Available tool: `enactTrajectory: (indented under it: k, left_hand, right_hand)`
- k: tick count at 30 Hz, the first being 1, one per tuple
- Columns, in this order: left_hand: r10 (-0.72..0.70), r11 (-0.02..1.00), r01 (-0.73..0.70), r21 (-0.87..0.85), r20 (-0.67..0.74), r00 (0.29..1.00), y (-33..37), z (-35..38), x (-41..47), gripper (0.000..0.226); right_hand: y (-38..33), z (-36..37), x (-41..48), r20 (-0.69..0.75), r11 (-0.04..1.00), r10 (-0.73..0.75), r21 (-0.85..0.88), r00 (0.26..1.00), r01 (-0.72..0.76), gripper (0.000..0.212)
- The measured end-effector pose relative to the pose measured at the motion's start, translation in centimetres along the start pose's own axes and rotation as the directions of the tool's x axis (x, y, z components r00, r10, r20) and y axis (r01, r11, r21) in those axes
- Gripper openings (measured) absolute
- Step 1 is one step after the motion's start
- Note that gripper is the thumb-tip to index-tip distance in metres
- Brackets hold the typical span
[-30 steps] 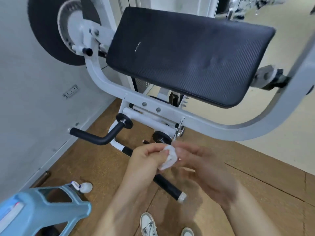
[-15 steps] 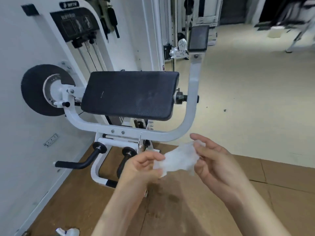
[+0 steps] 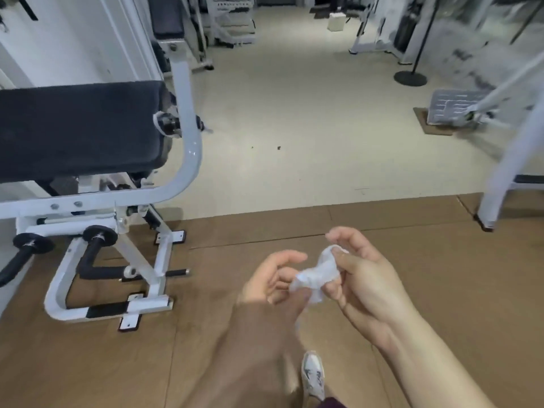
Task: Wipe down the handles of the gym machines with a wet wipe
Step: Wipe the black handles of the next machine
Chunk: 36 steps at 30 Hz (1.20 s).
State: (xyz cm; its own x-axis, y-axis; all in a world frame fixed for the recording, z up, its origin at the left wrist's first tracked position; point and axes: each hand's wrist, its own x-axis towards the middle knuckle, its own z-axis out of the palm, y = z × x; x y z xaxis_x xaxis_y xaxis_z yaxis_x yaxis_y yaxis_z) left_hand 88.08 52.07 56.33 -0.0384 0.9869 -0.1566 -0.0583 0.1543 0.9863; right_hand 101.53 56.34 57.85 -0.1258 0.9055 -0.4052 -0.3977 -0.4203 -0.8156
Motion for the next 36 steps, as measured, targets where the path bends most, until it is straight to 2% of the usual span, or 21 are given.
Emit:
enactTrajectory:
  k: [2, 3, 7, 9, 12, 15, 16, 17, 18, 20, 22, 24, 27, 30, 32, 34, 36]
  left_hand:
    - [0.025, 0.999, -0.025, -0.039, -0.022, 0.999, 0.4, 3.6, 1.1, 0.009]
    - [0.038, 0.998, -0.038, -0.043, -0.008, 0.999, 0.6, 5.6, 1.7, 0.005]
    - [0.012, 0.994, 0.0, -0.113, 0.099, 0.995, 0.4, 15.3, 4.4, 0.011]
    - [-0.077, 0.98, 0.104, -0.17, 0.16, 0.984, 0.1, 21.5, 6.0, 0.012]
    - [-0.204, 0.928, 0.282, -0.245, 0.302, 0.931, -0.8, 30.6, 8.3, 0.011]
    - [-0.221, 0.902, 0.345, -0.259, 0.409, 0.885, -1.4, 38.6, 10.4, 0.016]
    - [-0.223, 0.894, 0.365, -0.259, 0.449, 0.865, -1.4, 41.1, 11.0, 0.017]
    - [-0.223, 0.891, 0.381, -0.246, 0.494, 0.84, -1.4, 43.5, 11.6, 0.02]
    - [-0.22, 0.898, 0.385, -0.211, 0.542, 0.811, -1.5, 45.9, 12.2, 0.026]
    - [-0.237, 0.93, 0.358, -0.081, 0.614, 0.753, -1.8, 50.7, 13.5, 0.048]
    - [-0.253, 0.964, 0.249, 0.097, 0.625, 0.739, -2.4, 55.2, 14.9, 0.066]
    - [-0.269, 0.963, 0.192, 0.191, 0.609, 0.746, -3.3, 59.6, 16.8, 0.063]
    - [-0.326, 0.933, 0.354, 0.067, 0.575, 0.75, -4.8, 66.1, 20.7, 0.038]
    - [-0.361, 0.896, 0.445, -0.011, 0.565, 0.741, -5.7, 72.3, 25.1, 0.025]
    - [-0.406, 0.846, 0.532, -0.035, 0.605, 0.685, -5.5, 76.6, 27.8, 0.023]
    - [-0.405, 0.804, 0.592, -0.056, 0.677, 0.614, -4.6, 80.9, 30.3, 0.022]
    - [-0.364, 0.784, 0.617, -0.075, 0.749, 0.554, -3.5, 85.2, 32.7, 0.033]
  right_hand:
    - [-2.2, -3.8, -1.0, -0.052, 0.997, -0.069, -0.045, 0.996, 0.066, 0.036]
    - [-3.3, -5.8, -1.4, -0.085, 0.989, -0.12, -0.096, 0.989, 0.112, 0.036]
    - [-7.6, -14.7, -2.0, -0.199, 0.934, -0.293, -0.268, 0.935, 0.236, 0.031]
    - [-10.4, -20.1, -2.2, -0.217, 0.887, -0.36, -0.381, 0.907, 0.261, 0.027]
    - [-14.3, -28.5, -2.9, -0.195, 0.777, -0.429, -0.577, 0.882, 0.25, 0.019]
    - [-17.2, -36.6, -3.1, -0.249, 0.637, -0.492, -0.756, 0.834, 0.15, 0.012]
    - [-17.9, -38.9, -3.1, -0.284, 0.621, -0.513, -0.775, 0.81, 0.122, 0.012]
    - [-18.6, -41.2, -3.0, -0.326, 0.646, -0.515, -0.755, 0.793, 0.109, 0.011]
    - [-19.4, -43.3, -2.9, -0.369, 0.715, -0.489, -0.689, 0.79, 0.121, 0.009]
    - [-21.0, -46.9, -2.5, -0.426, 0.881, -0.377, -0.438, 0.822, 0.177, 0.011]
    - [-22.7, -50.4, -1.5, -0.474, 0.952, -0.282, -0.246, 0.834, 0.182, 0.016]
    - [-24.1, -54.1, 0.1, -0.545, 0.974, -0.228, -0.12, 0.807, 0.194, 0.02]
    - [-27.0, -59.9, 3.4, -0.658, 0.955, -0.197, 0.039, 0.726, 0.294, 0.02]
    - [-31.1, -65.8, 6.9, -0.724, 0.951, -0.245, -0.05, 0.645, 0.306, 0.018]
    - [-34.2, -69.7, 9.1, -0.724, 0.947, -0.303, -0.158, 0.62, 0.279, 0.018]
    - [-37.3, -73.5, 10.9, -0.694, 0.915, -0.402, -0.325, 0.597, 0.238, 0.017]
    - [-40.1, -77.2, 12.3, -0.632, 0.81, -0.541, -0.569, 0.555, 0.142, 0.017]
